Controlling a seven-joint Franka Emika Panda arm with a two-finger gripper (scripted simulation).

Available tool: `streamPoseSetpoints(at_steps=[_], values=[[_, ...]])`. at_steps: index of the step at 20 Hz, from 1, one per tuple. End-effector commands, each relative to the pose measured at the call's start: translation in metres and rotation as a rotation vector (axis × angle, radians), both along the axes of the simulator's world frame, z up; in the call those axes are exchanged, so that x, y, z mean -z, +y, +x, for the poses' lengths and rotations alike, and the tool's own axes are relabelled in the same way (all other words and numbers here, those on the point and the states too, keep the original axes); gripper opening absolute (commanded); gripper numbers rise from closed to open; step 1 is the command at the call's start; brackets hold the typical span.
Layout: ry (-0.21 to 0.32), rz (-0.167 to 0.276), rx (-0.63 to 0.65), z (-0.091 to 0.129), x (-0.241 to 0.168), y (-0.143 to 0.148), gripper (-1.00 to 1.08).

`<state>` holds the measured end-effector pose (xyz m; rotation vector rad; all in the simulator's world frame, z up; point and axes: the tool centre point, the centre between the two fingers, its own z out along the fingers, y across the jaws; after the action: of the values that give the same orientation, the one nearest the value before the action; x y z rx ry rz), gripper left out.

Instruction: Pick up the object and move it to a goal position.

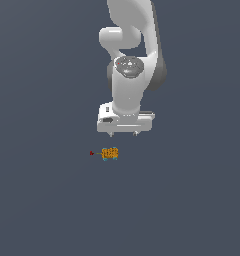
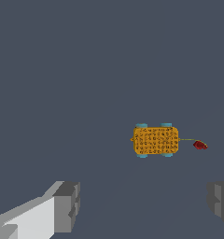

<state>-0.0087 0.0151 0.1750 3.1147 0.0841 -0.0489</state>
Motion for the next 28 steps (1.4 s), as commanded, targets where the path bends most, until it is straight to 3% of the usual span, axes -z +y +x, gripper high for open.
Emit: streamPoseSetpoints(at_steps=[1, 18, 28], values=[[0.000, 0.000, 0.000, 0.000, 0.000, 0.000, 1.00], [0.007, 0.014, 0.023, -0.003, -0.014, 0.002, 1.00], [0.005, 0.020, 0.146, -0.001, -0.003, -0.004, 1.00]])
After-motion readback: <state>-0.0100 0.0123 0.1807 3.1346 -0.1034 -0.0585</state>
